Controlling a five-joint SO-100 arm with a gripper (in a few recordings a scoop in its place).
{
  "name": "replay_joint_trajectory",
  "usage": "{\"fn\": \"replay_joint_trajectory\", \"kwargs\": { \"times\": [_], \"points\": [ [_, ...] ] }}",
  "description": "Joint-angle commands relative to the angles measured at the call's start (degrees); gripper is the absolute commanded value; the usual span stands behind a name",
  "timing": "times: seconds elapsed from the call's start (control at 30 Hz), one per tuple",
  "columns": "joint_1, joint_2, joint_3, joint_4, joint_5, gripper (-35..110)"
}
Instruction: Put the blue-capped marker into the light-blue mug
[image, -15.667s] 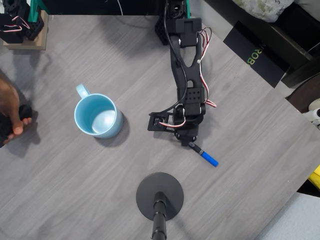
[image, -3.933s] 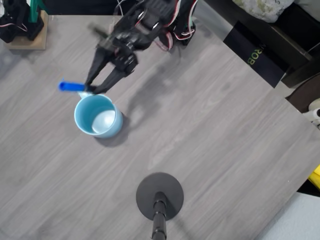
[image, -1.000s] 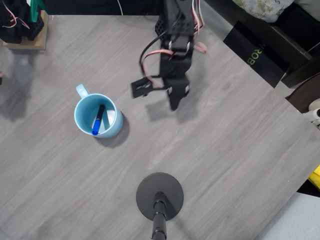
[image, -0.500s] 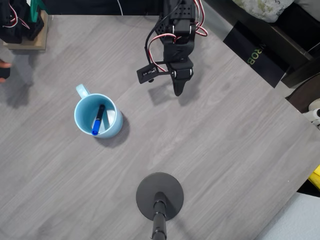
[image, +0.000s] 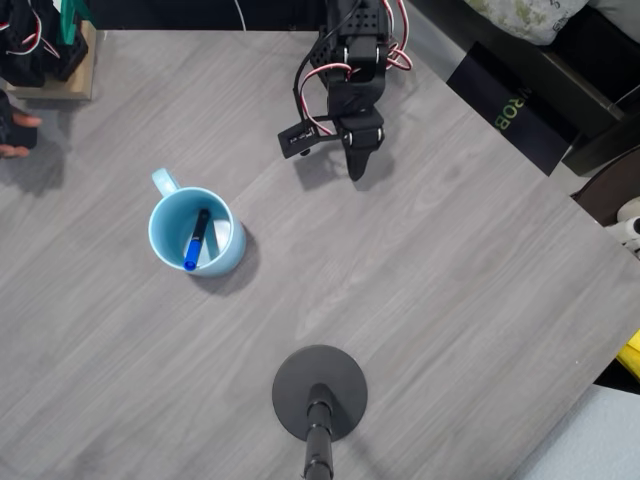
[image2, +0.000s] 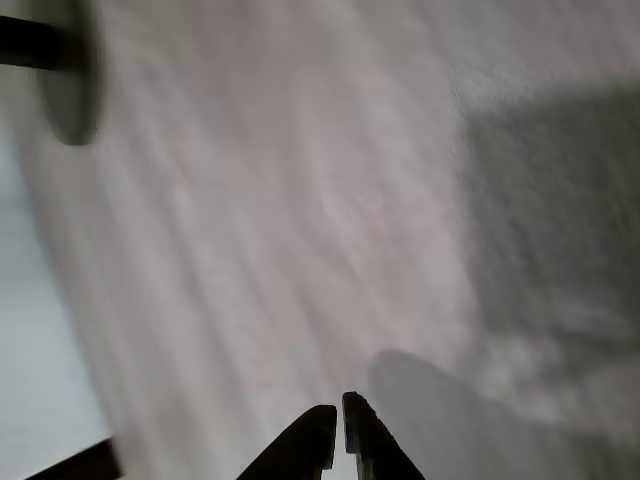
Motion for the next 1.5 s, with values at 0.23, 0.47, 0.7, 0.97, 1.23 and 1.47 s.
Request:
{"fn": "replay_joint_trajectory", "kwargs": {
  "times": [0.23, 0.47, 0.7, 0.97, 1.23, 1.47],
  "points": [
    [-1.23, 4.48, 0.35, 11.60, 2.81, 0],
    [-3.52, 4.48, 0.44, 18.28, 4.92, 0],
    [-3.78, 4.48, 0.44, 18.37, 4.92, 0],
    [-3.78, 4.48, 0.44, 18.37, 4.92, 0],
    [-3.78, 4.48, 0.44, 18.37, 4.92, 0],
    [-3.78, 4.48, 0.44, 18.37, 4.92, 0]
  ]
}}
